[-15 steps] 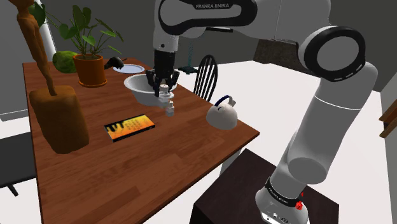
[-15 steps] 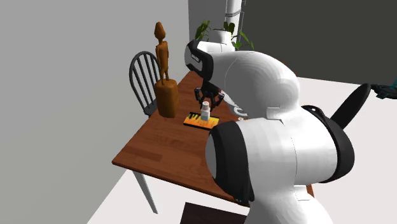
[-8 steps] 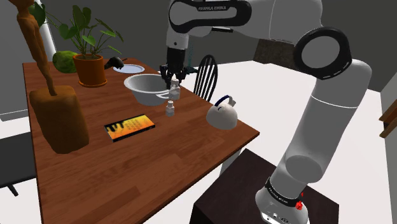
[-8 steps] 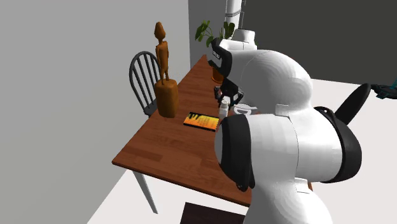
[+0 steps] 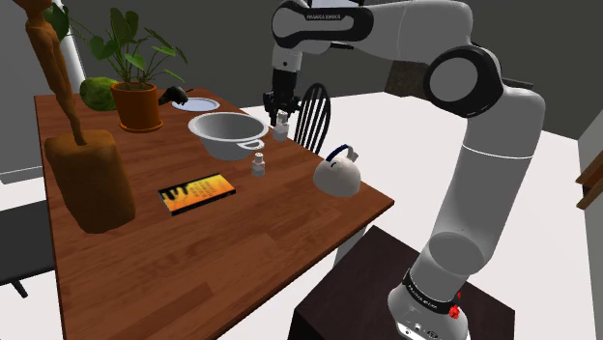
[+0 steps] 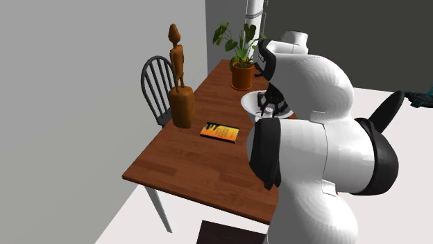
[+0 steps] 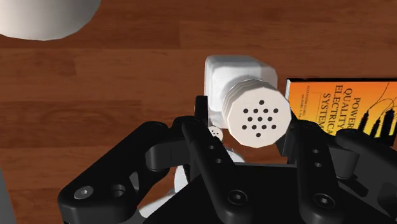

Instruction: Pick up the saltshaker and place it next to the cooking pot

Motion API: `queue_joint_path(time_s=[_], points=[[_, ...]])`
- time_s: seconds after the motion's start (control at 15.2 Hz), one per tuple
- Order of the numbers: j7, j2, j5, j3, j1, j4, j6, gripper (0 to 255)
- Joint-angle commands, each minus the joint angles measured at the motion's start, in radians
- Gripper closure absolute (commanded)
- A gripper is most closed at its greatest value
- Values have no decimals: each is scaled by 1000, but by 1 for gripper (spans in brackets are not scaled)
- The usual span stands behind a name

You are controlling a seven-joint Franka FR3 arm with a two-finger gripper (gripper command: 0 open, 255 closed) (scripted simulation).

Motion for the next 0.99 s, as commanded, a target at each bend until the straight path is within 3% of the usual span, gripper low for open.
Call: queue_joint_path(time_s=[0.0,0.92], points=[[-25,17,-1,-9,-13,11,3,255],[-43,24,2,-9,-12,-169,188,255]])
